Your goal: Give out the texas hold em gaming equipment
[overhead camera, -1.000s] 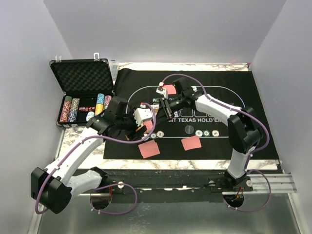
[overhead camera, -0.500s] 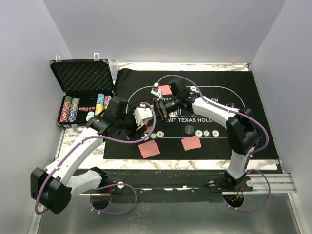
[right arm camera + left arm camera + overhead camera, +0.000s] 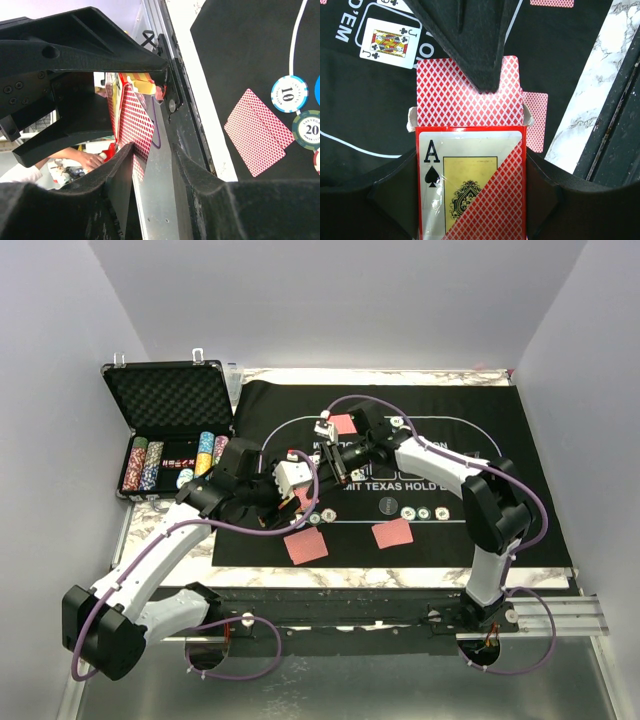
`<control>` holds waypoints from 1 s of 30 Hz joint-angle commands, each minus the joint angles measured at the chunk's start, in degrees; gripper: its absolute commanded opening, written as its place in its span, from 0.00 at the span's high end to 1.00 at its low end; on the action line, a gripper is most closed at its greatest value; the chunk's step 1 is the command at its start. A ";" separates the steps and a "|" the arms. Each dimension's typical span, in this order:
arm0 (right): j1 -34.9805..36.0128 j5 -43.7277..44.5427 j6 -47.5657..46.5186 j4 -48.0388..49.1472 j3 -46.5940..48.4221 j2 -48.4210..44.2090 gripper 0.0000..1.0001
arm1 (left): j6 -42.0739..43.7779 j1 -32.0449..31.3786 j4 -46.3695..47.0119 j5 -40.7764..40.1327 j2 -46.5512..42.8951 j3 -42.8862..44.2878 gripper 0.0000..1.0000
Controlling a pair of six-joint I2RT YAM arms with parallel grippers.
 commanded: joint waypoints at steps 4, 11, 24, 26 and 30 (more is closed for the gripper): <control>-0.97 -1.79 0.50 0.82 -0.90 -2.68 0.54 | 0.70 -0.10 1.53 1.22 -1.54 0.38 1.00; -0.75 -2.51 9.29 10.17 -1.86 -1.70 0.38 | 0.48 -0.19 2.27 2.08 0.00 1.75 1.00; -0.86 -1.23 2.03 1.29 -1.48 -1.11 0.70 | -0.11 0.11 2.43 0.52 0.16 1.91 1.00; -1.50 -0.73 -0.59 -1.78 -0.39 -1.10 0.72 | -0.39 0.24 2.59 0.77 0.04 1.65 1.00; -2.84 -0.18 -2.25 -3.87 -0.27 -1.44 0.74 | -0.49 0.34 2.72 0.91 -0.11 1.34 1.00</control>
